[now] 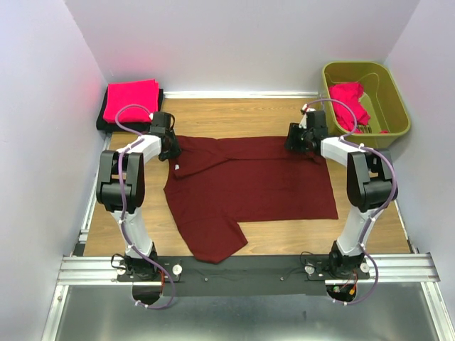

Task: Fold and stack the t-shirts
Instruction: Fold the tshirt

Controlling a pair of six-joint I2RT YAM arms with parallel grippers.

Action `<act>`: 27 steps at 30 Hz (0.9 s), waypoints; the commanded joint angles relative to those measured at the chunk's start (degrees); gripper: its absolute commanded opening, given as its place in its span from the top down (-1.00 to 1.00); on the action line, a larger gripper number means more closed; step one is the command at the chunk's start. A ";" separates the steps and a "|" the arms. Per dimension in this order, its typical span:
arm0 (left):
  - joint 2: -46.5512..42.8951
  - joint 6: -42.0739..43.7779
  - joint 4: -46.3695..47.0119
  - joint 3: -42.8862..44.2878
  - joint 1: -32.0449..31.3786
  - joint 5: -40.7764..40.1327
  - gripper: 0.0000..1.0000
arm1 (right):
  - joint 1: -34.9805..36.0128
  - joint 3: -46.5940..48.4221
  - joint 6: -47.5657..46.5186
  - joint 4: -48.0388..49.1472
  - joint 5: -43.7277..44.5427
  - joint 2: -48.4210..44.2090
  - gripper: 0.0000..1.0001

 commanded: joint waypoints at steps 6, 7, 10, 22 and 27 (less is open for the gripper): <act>0.04 1.04 -2.78 -5.81 2.98 -9.39 0.31 | 1.33 -0.66 5.26 -6.39 -0.88 -0.20 -0.20; 0.30 1.21 -2.96 -5.99 3.34 -9.56 0.31 | 1.33 -1.01 5.87 -6.57 -0.54 -1.16 -0.20; 0.65 1.66 -3.22 -6.95 4.40 -11.31 0.32 | 1.33 -2.07 6.67 -7.01 1.48 -2.84 -0.21; -4.96 2.45 -3.40 -4.23 8.00 -15.10 0.14 | -0.16 -2.95 11.41 -8.85 14.41 -7.41 -0.21; -12.42 2.45 -3.05 -5.98 6.95 -12.38 -0.15 | -1.48 -2.16 14.40 -8.85 11.08 -5.74 -0.16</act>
